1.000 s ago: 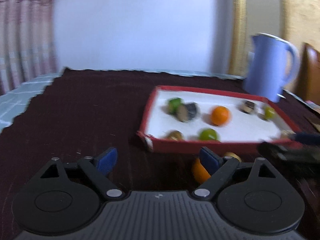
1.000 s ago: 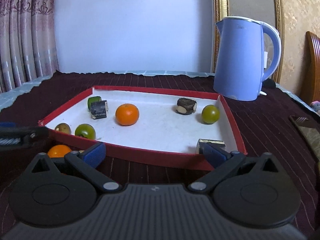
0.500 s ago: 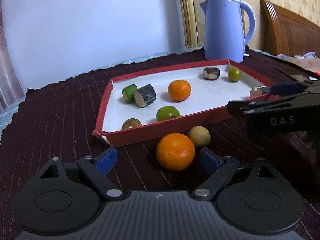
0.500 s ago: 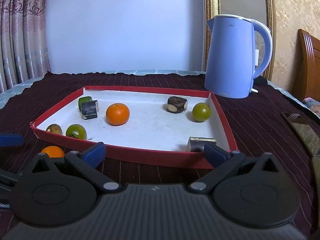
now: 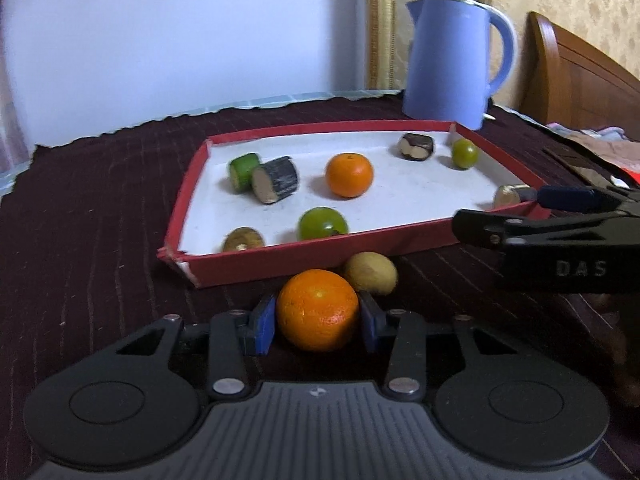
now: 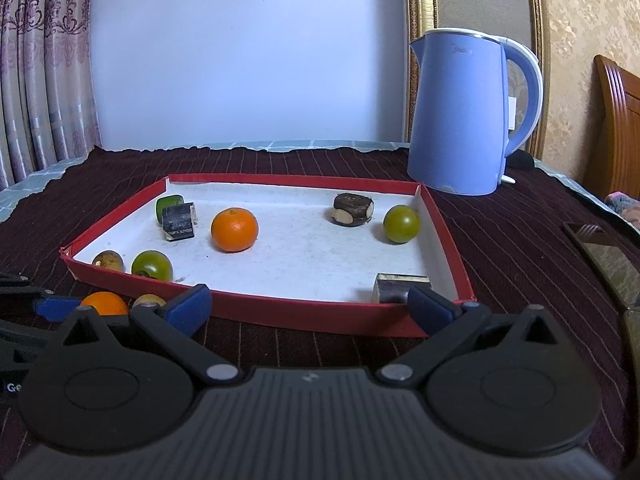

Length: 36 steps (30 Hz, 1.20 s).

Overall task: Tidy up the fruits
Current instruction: 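Close the left tool on the loose orange, then lower the right tool and close it on the small yellow fruit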

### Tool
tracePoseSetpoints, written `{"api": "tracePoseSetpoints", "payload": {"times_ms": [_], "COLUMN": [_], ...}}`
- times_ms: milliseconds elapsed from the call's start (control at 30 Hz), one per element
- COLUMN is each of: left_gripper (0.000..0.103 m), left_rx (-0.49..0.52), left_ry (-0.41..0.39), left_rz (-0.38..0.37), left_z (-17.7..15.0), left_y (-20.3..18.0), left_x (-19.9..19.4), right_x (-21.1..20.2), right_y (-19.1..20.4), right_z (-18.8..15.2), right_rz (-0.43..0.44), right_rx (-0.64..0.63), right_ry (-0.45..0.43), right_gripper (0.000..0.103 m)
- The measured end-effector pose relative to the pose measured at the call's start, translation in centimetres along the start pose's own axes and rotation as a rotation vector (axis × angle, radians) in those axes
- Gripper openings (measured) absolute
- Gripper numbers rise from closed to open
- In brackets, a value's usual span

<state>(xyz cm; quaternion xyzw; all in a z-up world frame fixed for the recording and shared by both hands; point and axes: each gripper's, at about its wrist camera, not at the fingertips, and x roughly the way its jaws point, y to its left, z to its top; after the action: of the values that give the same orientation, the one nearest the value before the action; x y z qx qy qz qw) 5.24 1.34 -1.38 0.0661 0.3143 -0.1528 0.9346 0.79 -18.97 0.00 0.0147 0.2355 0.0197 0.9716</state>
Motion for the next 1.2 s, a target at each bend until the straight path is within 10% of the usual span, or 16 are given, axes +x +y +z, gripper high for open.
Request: {"api": "tracePoseSetpoints", "payload": {"times_ms": [300,567,1200], "left_gripper": [0.041,0.041,0.042], "left_rx": [-0.101,-0.124,-0.148], "left_ry": [-0.02,-0.016,-0.021], "left_rz": [0.241,0.241,0.231], "left_z": [-0.5,-1.0,-1.1], "left_y": [2.5,3.2,3.6], "left_x": [-0.9,-0.8,-0.8], "right_x": [-0.8,-0.3,-0.3], "right_y": [2.9,5.5,7.3], "right_z": [-0.4,-0.2,0.2], "right_rz": [0.073,0.113,0.174], "right_rx": [-0.134,-0.22,-0.265], "right_ry": [0.02,0.058,0.105], "right_gripper": [0.103,0.101,0.054]}}
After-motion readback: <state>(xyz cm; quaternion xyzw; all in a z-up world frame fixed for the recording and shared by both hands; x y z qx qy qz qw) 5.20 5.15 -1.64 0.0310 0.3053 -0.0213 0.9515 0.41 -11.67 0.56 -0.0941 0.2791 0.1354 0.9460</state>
